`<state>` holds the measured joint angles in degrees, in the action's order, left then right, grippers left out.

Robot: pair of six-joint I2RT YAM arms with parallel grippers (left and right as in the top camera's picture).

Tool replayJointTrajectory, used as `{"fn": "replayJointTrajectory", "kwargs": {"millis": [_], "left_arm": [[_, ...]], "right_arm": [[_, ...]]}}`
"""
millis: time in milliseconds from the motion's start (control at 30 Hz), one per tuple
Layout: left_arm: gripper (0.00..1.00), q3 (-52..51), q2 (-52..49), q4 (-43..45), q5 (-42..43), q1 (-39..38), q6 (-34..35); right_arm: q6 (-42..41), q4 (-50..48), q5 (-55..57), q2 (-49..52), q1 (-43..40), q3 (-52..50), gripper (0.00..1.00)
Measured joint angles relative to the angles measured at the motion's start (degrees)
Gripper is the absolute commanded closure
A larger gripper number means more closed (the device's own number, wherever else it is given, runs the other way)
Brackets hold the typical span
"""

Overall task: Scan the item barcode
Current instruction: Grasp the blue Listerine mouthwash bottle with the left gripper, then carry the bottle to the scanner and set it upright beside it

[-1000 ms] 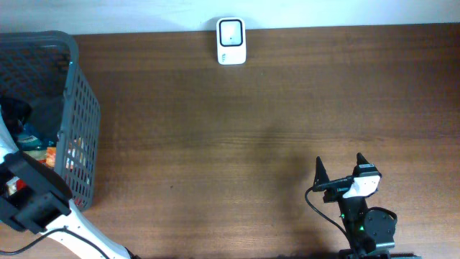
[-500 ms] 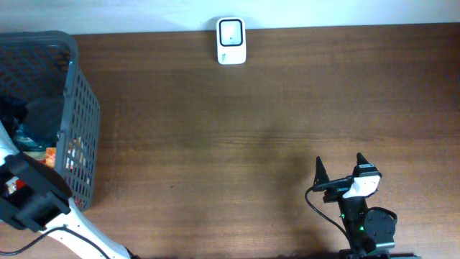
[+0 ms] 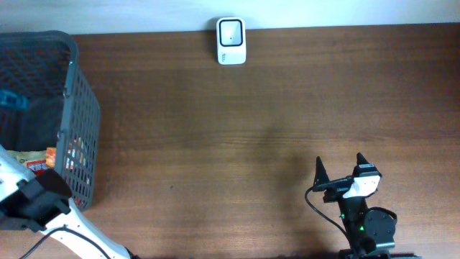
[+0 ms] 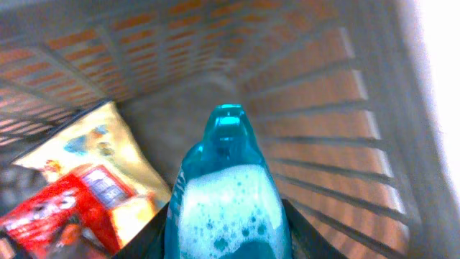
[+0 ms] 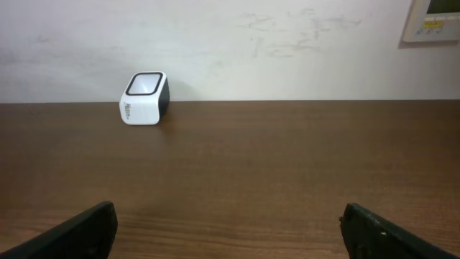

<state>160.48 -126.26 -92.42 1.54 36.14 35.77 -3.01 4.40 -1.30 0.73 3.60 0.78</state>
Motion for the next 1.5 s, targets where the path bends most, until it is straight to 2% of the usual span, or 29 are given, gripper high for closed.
{"fn": "replayJointTrajectory", "kwargs": {"millis": [200, 333, 433, 567, 733, 967, 1167, 1267, 1300, 1500], "left_arm": [[0.87, 15.78, 0.26, -1.03, 9.14, -0.76, -0.17], [0.87, 17.59, 4.00, 0.26, 14.99, -4.20, -0.17], [0.86, 17.66, 7.23, 0.48, 17.55, -11.17, -0.17], [0.87, 18.03, 8.52, 1.60, 19.34, -24.76, -0.17], [0.85, 17.88, 8.15, 1.81, 13.00, -43.82, -0.20], [0.85, 12.92, -0.33, 3.54, 0.09, -61.40, -0.20], [0.84, 8.74, -14.75, 9.14, -3.48, -69.72, -0.66], [0.79, 8.22, -20.94, 9.99, -4.09, -73.11, -1.33], [0.75, 8.15, -22.10, 10.73, -4.22, -73.92, -1.42], [0.73, 8.13, -27.56, 17.42, -6.12, -77.11, -1.97]], "right_arm": [[-0.02, -0.02, 0.02, 0.00, 0.00, 0.00, 0.02], [-0.02, -0.02, 0.00, 0.00, 0.00, 0.00, 0.02], [0.00, -0.02, 0.02, 0.00, 0.00, 0.00, 0.02], [-0.02, -0.02, 0.02, 0.00, 0.00, 0.00, 0.02], [0.00, -0.02, 0.02, 0.00, 0.00, 0.00, 0.02], [-0.02, -0.02, 0.00, 0.00, 0.00, 0.00, 0.02], [0.00, -0.02, 0.00, 0.00, 0.00, 0.00, 0.02], [0.00, 0.00, 0.00, 0.00, 0.00, 0.00, 0.02], [-0.04, -0.02, 0.00, 0.00, 0.00, 0.00, 0.02], [0.00, -0.02, 0.02, 0.00, 0.00, 0.00, 0.02]]}}
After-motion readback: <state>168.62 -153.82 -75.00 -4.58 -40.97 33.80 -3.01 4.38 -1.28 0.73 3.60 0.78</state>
